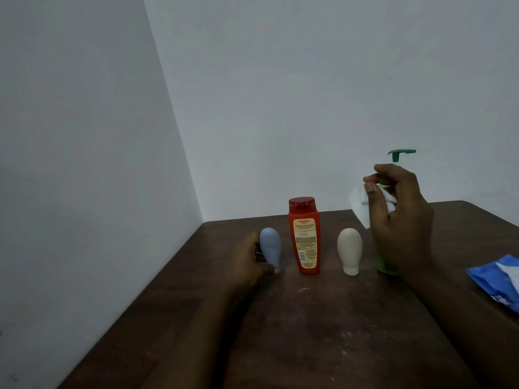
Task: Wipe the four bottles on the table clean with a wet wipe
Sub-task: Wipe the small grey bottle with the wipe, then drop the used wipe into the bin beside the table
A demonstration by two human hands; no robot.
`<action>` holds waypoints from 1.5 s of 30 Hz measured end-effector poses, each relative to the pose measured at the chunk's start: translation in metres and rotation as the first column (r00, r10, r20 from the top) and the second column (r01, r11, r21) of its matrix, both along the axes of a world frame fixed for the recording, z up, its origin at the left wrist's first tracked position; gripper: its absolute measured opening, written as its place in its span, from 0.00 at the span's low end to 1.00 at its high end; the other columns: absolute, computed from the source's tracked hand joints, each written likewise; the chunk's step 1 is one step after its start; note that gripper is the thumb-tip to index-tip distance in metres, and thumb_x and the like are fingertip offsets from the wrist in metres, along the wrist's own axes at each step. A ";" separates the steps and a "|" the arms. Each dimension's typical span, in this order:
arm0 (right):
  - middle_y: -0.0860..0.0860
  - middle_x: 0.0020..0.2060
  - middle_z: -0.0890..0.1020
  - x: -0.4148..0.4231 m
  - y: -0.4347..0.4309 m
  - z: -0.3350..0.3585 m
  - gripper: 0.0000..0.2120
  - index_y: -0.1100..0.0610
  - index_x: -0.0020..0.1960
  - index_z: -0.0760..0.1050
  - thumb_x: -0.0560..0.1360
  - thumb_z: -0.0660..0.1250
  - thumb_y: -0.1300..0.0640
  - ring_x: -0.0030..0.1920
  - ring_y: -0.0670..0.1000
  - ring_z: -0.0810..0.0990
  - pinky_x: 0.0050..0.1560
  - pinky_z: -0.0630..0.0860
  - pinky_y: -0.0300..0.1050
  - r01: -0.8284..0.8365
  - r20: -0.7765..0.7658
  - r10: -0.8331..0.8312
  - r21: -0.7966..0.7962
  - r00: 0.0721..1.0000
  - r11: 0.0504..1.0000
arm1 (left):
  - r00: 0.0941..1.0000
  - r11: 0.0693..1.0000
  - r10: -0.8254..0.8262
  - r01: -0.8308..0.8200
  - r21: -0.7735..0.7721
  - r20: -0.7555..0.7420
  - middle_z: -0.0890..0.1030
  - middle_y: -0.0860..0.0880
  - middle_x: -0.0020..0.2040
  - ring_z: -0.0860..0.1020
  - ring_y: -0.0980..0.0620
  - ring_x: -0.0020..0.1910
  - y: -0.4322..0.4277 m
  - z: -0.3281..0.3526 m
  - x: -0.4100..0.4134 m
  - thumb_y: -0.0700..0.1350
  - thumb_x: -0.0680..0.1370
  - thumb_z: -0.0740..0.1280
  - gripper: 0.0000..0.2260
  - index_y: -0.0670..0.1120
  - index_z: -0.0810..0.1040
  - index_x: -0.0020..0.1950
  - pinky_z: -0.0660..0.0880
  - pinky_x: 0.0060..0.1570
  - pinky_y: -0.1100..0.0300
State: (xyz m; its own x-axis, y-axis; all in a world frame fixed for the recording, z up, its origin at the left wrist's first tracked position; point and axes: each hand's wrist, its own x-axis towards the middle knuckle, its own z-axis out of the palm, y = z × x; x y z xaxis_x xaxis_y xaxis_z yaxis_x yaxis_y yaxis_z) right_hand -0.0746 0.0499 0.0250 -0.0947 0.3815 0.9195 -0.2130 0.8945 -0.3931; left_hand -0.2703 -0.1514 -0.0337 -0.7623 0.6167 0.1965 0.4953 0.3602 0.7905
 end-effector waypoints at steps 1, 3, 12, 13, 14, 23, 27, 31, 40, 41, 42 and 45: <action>0.56 0.56 0.83 -0.001 0.000 -0.001 0.14 0.60 0.66 0.73 0.81 0.66 0.64 0.57 0.55 0.82 0.57 0.80 0.53 0.002 0.012 -0.002 0.005 1.000 1.000 | 1.000 1.000 0.004 -0.004 -0.001 0.024 0.80 0.54 0.61 0.79 0.57 0.57 0.000 -0.002 -0.001 0.40 0.69 0.82 0.34 0.54 0.72 0.70 0.76 0.47 0.68; 0.56 0.56 0.83 -0.003 -0.003 -0.003 0.13 0.62 0.65 0.75 0.81 0.67 0.65 0.57 0.51 0.80 0.56 0.77 0.45 -0.003 0.033 0.002 0.004 0.999 1.000 | 0.998 1.000 -0.003 0.004 -0.016 0.069 0.80 0.57 0.59 0.79 0.57 0.58 0.000 -0.006 -0.002 0.39 0.68 0.83 0.34 0.57 0.72 0.68 0.76 0.47 0.67; 0.58 0.57 0.83 -0.007 -0.012 -0.008 0.15 0.63 0.66 0.75 0.80 0.67 0.66 0.57 0.54 0.81 0.55 0.76 0.45 -0.027 0.133 0.022 0.030 0.991 0.999 | 0.995 0.999 0.011 -0.007 -0.041 0.097 0.79 0.57 0.59 0.77 0.56 0.59 0.004 -0.015 -0.010 0.40 0.66 0.84 0.38 0.55 0.72 0.71 0.78 0.58 0.60; 0.58 0.57 0.83 -0.007 -0.012 -0.009 0.15 0.63 0.66 0.75 0.80 0.67 0.66 0.57 0.55 0.81 0.55 0.76 0.45 -0.029 0.136 0.025 0.030 0.990 0.999 | 0.995 0.999 0.005 -0.001 -0.039 0.096 0.79 0.58 0.58 0.77 0.56 0.59 0.003 -0.016 -0.010 0.40 0.66 0.84 0.37 0.56 0.72 0.70 0.78 0.57 0.61; 0.58 0.57 0.83 -0.008 -0.012 -0.009 0.15 0.63 0.66 0.75 0.80 0.68 0.66 0.57 0.55 0.81 0.55 0.76 0.46 -0.030 0.137 0.026 0.030 0.990 0.999 | 0.995 0.999 -0.002 0.006 -0.040 0.095 0.79 0.58 0.58 0.78 0.56 0.59 0.003 -0.016 -0.012 0.40 0.66 0.84 0.37 0.56 0.72 0.70 0.79 0.58 0.60; 0.53 0.54 0.83 -0.013 -0.012 -0.014 0.14 0.60 0.65 0.75 0.80 0.67 0.65 0.55 0.45 0.78 0.55 0.73 0.38 -0.074 0.206 0.063 0.046 0.976 0.996 | 1.000 0.999 -0.019 0.020 -0.038 0.025 0.79 0.57 0.62 0.78 0.55 0.60 0.000 -0.017 -0.010 0.44 0.65 0.85 0.40 0.58 0.70 0.71 0.80 0.60 0.56; 0.50 0.52 0.83 -0.016 -0.010 -0.015 0.12 0.58 0.64 0.76 0.81 0.67 0.63 0.53 0.46 0.80 0.53 0.75 0.40 -0.109 0.300 0.085 0.062 0.950 0.992 | 0.998 0.999 -0.036 0.037 -0.030 0.056 0.78 0.56 0.65 0.77 0.54 0.63 0.000 -0.016 -0.011 0.44 0.63 0.86 0.41 0.61 0.69 0.70 0.79 0.57 0.59; 0.43 0.48 0.83 -0.016 -0.013 -0.013 0.12 0.52 0.63 0.75 0.81 0.68 0.60 0.51 0.42 0.81 0.49 0.76 0.37 -0.183 0.300 0.211 -0.118 0.930 0.976 | 0.996 0.998 -0.042 0.038 0.053 0.073 0.68 0.60 0.75 0.70 0.54 0.71 -0.003 -0.005 0.002 0.49 0.62 0.87 0.53 0.68 0.57 0.77 0.75 0.62 0.57; 0.54 0.52 0.86 -0.015 -0.012 -0.004 0.20 0.60 0.60 0.73 0.75 0.58 0.78 0.55 0.55 0.84 0.38 0.80 0.39 -0.464 0.120 0.762 -0.729 0.637 0.502 | 0.730 0.911 0.271 0.016 0.412 -0.628 0.79 0.53 0.58 0.76 0.61 0.55 -0.003 0.031 0.061 0.54 0.81 0.65 0.14 0.48 0.77 0.62 0.76 0.52 0.65; 0.55 0.54 0.86 -0.013 -0.011 -0.002 0.21 0.60 0.60 0.72 0.74 0.58 0.79 0.58 0.56 0.84 0.41 0.80 0.40 -0.478 0.143 0.770 -0.710 0.621 0.517 | 0.759 0.921 0.204 0.065 0.383 -0.619 0.79 0.56 0.56 0.77 0.62 0.54 0.005 0.035 0.071 0.53 0.82 0.65 0.11 0.50 0.78 0.61 0.76 0.50 0.66; 0.55 0.55 0.85 -0.009 -0.011 0.000 0.22 0.60 0.60 0.72 0.73 0.58 0.80 0.60 0.55 0.83 0.44 0.81 0.41 -0.486 0.177 0.767 -0.681 0.617 0.548 | 0.799 0.924 0.141 0.105 0.367 -0.584 0.80 0.58 0.55 0.77 0.62 0.55 0.014 0.039 0.080 0.52 0.83 0.65 0.09 0.52 0.78 0.61 0.77 0.51 0.64; 0.53 0.58 0.83 0.009 -0.007 0.018 0.23 0.56 0.60 0.72 0.72 0.60 0.78 0.62 0.52 0.83 0.58 0.80 0.50 -0.518 0.304 0.703 -0.503 0.642 0.691 | 0.890 0.908 0.087 0.114 0.403 -0.448 0.77 0.63 0.65 0.75 0.60 0.65 0.045 0.055 0.107 0.56 0.82 0.65 0.17 0.56 0.74 0.71 0.72 0.63 0.67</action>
State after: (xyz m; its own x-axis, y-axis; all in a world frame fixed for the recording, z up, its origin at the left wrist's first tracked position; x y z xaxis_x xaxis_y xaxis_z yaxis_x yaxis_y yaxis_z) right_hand -0.0655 0.0427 0.0435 -0.7777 0.3493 0.5227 -0.3787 0.4034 -0.8330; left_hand -0.1636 -0.1063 0.0217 -0.5210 0.4129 0.7470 0.8311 0.0459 0.5543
